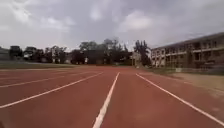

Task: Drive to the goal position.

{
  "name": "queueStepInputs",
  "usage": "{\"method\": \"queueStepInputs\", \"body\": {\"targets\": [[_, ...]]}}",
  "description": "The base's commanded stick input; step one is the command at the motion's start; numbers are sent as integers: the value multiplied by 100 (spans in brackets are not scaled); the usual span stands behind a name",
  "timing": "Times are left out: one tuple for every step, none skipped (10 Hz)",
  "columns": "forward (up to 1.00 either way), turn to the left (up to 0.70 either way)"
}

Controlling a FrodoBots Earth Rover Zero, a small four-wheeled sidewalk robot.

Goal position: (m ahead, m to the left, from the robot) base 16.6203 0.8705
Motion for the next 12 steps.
{"method": "queueStepInputs", "body": {"targets": [[45, 0], [45, 0], [45, 0], [45, 0], [45, 0], [45, 0], [45, 0], [45, 0], [45, 0], [45, 0], [45, 0], [45, 0]]}}
